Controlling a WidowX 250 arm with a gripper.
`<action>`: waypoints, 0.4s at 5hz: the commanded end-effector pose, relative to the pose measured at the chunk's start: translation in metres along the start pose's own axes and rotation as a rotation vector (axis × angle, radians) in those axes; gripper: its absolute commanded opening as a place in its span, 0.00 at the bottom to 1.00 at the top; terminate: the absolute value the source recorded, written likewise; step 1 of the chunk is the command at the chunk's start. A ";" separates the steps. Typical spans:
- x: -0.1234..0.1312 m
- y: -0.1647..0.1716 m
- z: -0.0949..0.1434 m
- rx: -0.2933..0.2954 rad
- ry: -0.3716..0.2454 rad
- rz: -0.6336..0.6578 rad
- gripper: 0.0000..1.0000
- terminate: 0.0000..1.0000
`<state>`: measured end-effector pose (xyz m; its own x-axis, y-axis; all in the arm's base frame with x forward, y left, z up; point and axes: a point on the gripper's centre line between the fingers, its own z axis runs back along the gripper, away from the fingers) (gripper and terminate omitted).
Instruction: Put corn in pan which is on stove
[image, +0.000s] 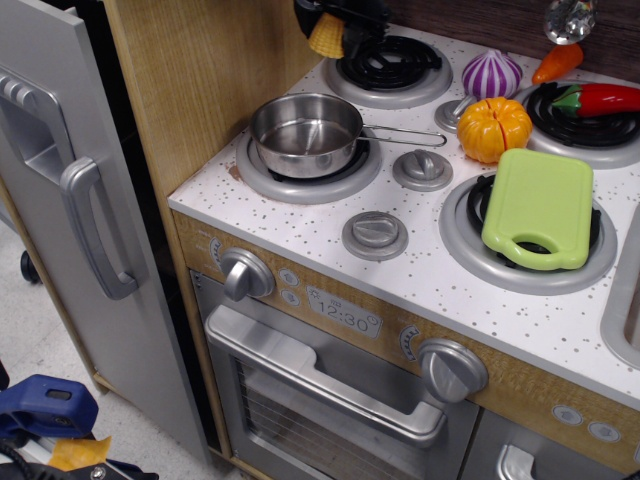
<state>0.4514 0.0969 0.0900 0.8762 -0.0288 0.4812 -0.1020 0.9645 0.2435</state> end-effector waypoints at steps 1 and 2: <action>0.003 0.009 0.038 0.052 -0.091 0.075 0.00 0.00; -0.011 0.010 0.034 0.033 -0.035 0.153 0.00 0.00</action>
<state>0.4139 0.0945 0.0710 0.8836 0.1226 0.4519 -0.2300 0.9543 0.1909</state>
